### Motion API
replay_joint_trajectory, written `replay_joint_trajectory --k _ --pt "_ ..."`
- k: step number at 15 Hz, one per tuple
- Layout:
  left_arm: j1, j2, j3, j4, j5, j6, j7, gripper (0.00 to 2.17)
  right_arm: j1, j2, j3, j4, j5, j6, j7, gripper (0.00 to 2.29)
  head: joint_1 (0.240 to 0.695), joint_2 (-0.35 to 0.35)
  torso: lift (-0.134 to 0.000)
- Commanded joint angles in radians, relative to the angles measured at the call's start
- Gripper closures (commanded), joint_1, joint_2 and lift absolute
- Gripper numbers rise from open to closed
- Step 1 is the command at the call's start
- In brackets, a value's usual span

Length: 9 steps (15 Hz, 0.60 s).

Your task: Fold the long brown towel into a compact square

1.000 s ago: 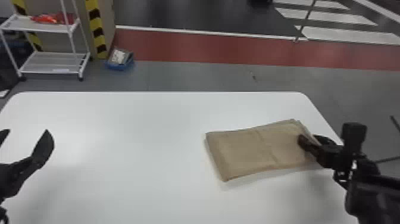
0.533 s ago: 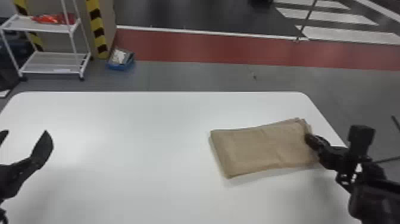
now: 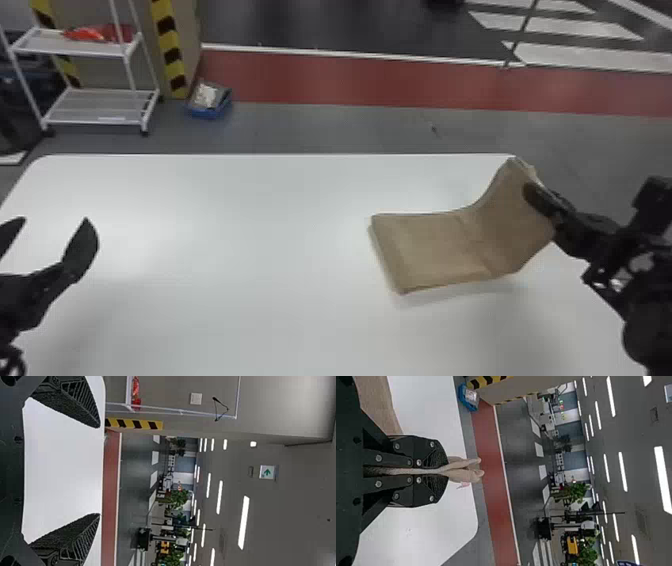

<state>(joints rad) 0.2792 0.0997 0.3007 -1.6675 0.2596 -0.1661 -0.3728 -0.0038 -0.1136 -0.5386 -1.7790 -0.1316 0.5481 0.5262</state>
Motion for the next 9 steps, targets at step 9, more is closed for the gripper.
replay_joint_trajectory --k 9 --pt "0.011 0.002 0.015 0.002 0.009 0.0 0.0 0.09 0.173 0.06 0.324 -0.335 0.145 0.215 -0.028 1.68 0.695 0.093 -0.125"
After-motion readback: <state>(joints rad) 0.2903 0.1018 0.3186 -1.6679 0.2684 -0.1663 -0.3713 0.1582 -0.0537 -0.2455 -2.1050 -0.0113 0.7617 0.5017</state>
